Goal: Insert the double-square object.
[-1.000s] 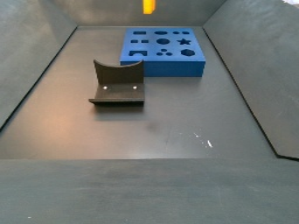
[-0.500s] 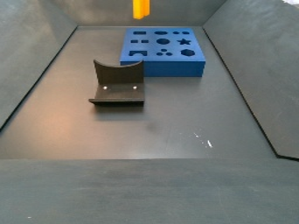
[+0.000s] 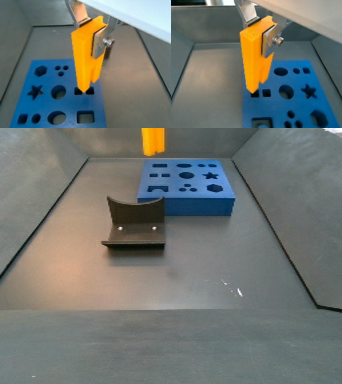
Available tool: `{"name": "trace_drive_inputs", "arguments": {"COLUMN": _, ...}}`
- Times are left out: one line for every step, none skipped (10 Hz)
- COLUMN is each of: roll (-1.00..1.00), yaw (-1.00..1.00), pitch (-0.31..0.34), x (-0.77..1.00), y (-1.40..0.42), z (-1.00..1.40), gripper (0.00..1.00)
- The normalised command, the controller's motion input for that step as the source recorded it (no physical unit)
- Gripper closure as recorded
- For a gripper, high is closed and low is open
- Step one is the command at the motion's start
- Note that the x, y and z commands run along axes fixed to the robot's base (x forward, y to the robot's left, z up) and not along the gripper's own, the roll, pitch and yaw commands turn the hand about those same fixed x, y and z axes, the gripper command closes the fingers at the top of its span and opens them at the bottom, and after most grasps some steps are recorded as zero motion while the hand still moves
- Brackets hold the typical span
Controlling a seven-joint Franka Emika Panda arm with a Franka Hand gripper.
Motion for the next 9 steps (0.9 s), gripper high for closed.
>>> {"name": "trace_drive_inputs", "arguments": {"roll": -0.06, "yaw": -0.86, "pitch": 0.033, "x": 0.21, "y": 0.10, "z": -0.29, "gripper": 1.00}}
{"name": "trace_drive_inputs", "arguments": {"roll": -0.05, "yaw": -0.75, "pitch": 0.180, "x": 0.15, "y": 0.17, "z": -0.18, "gripper": 1.00}}
{"name": "trace_drive_inputs", "arguments": {"roll": -0.09, "yaw": -0.86, "pitch": 0.101, "x": 0.12, "y": 0.04, "z": -0.12, "gripper": 1.00}}
{"name": "trace_drive_inputs", "arguments": {"roll": -0.05, "yaw": -0.96, "pitch": 0.067, "x": 0.02, "y": 0.00, "z": -0.04, "gripper": 1.00}}
{"name": "trace_drive_inputs", "arguments": {"roll": -0.07, "yaw": -0.99, "pitch": 0.001, "x": 0.06, "y": 0.00, "z": 0.00, "gripper": 1.00}}
{"name": "trace_drive_inputs", "arguments": {"roll": -0.06, "yaw": -1.00, "pitch": 0.000, "x": 0.05, "y": 0.00, "z": -0.02, "gripper": 1.00}}
{"name": "trace_drive_inputs", "arguments": {"roll": -0.02, "yaw": -1.00, "pitch": 0.009, "x": 0.00, "y": 0.00, "z": -0.09, "gripper": 1.00}}
{"name": "trace_drive_inputs", "arguments": {"roll": 0.00, "yaw": -1.00, "pitch": 0.014, "x": 0.00, "y": 0.00, "z": -0.13, "gripper": 1.00}}
{"name": "trace_drive_inputs", "arguments": {"roll": -0.07, "yaw": -0.97, "pitch": -0.001, "x": 0.00, "y": 0.00, "z": -0.26, "gripper": 1.00}}
